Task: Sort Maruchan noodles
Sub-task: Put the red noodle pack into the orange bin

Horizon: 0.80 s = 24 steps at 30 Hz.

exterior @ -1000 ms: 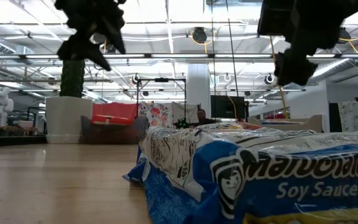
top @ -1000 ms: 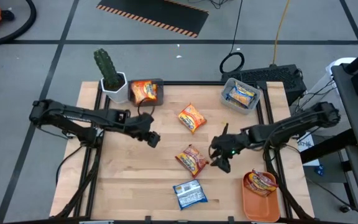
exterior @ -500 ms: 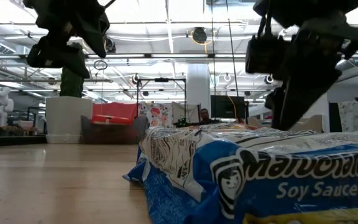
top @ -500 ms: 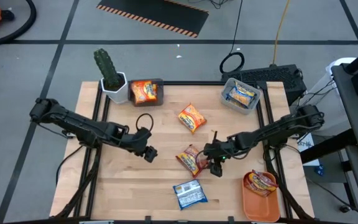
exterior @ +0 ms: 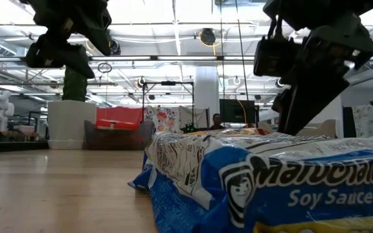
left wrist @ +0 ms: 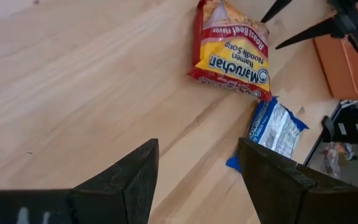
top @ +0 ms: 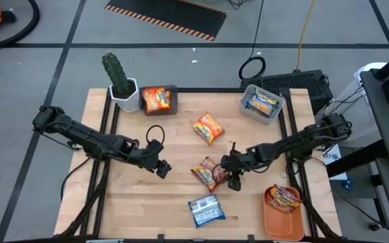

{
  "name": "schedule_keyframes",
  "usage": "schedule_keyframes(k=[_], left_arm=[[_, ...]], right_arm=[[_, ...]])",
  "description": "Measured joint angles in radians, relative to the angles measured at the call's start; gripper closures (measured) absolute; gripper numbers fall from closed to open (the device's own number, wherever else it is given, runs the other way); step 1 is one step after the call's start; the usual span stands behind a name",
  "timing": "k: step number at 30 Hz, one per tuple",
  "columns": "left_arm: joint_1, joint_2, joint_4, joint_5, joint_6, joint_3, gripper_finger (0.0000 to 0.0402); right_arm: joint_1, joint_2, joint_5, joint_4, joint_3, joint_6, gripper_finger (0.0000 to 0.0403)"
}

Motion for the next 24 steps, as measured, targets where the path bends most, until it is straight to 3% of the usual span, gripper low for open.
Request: schedule_keyframes(k=[8, 12, 17, 24], left_arm=[[-0.019, 0.0, -0.002, -0.042, -0.011, 0.0, 0.0179], [-0.02, 0.0, 0.003, -0.055, -0.011, 0.0, 0.0179], [-0.019, 0.0, 0.026, -0.079, 0.025, 0.001, 0.0179], [-0.018, 0.0, 0.022, -0.09, 0.046, 0.001, 0.0179]], right_arm=[[0.012, 0.012, 0.02, 0.001, -0.004, -0.002, 0.0138], [0.008, 0.011, 0.027, 0.064, -0.023, -0.018, 0.0128], [0.005, 0.028, 0.017, 0.131, -0.053, -0.017, 0.0148], [0.005, 0.079, -0.027, 0.183, -0.067, -0.007, 0.0209]])
